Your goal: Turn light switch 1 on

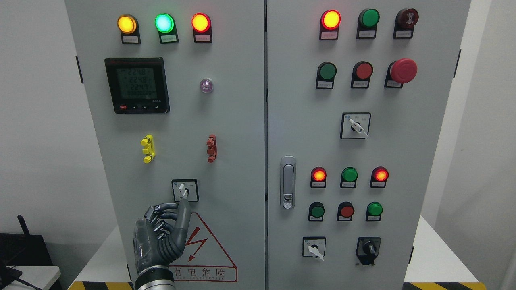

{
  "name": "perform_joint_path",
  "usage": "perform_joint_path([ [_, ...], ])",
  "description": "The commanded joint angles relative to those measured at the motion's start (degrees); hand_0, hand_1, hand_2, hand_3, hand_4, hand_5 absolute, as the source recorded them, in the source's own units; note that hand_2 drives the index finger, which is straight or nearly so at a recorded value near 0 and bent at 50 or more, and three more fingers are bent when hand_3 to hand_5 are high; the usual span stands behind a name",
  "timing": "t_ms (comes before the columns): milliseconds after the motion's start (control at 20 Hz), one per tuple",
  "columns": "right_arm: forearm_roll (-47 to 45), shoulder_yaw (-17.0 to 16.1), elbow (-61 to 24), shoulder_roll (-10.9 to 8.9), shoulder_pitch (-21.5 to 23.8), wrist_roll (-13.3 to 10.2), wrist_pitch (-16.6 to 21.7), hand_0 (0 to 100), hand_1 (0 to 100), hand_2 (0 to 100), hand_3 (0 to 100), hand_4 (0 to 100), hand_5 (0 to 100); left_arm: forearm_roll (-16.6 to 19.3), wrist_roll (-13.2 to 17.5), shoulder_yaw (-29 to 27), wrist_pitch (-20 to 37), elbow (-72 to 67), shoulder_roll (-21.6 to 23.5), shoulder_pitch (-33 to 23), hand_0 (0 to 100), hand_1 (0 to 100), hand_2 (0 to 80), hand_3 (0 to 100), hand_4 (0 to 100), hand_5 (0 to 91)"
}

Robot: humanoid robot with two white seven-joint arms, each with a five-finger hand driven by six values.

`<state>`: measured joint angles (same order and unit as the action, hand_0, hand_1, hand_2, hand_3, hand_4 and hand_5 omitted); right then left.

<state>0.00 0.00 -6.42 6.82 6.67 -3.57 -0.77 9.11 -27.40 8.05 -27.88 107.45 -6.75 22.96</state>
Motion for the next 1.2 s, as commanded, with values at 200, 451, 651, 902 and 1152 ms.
perform_joint_path([
  [200, -1.4, 1.0, 0.0, 0.04, 0.0, 0.0, 0.0, 12, 39, 0, 0, 0, 0, -0.1, 0.0, -0.1, -0.7, -0.4, 0.0, 1.0, 28, 51, 44.6, 68, 90, 88.5],
  [451, -1.4, 1.0, 0.0, 0.04, 0.0, 0.0, 0.0, 12, 39, 0, 0, 0, 0, -0.2, 0.1, -0.1, -2.1, -0.4, 0.0, 1.6, 30, 51, 44.8, 68, 90, 88.5],
  [651, -1.4, 1.0, 0.0, 0.04, -0.1, 0.0, 0.1, 12, 39, 0, 0, 0, 0, -0.4, 0.1, 0.0, -2.5, -0.5, 0.0, 1.9, 31, 49, 45.2, 68, 90, 88.6],
  [902, -1.4, 1.0, 0.0, -0.05, 0.0, 0.0, 0.1, 12, 39, 0, 0, 0, 0, -0.5, 0.1, 0.1, -3.1, -0.5, 0.0, 2.1, 29, 46, 45.6, 68, 90, 88.6],
  [1152, -1.4, 1.0, 0.0, 0.04, 0.0, 0.0, 0.1, 12, 39, 0, 0, 0, 0, -0.6, 0.1, 0.2, -3.5, -0.5, 0.0, 2.3, 26, 46, 45.9, 68, 90, 88.6],
])
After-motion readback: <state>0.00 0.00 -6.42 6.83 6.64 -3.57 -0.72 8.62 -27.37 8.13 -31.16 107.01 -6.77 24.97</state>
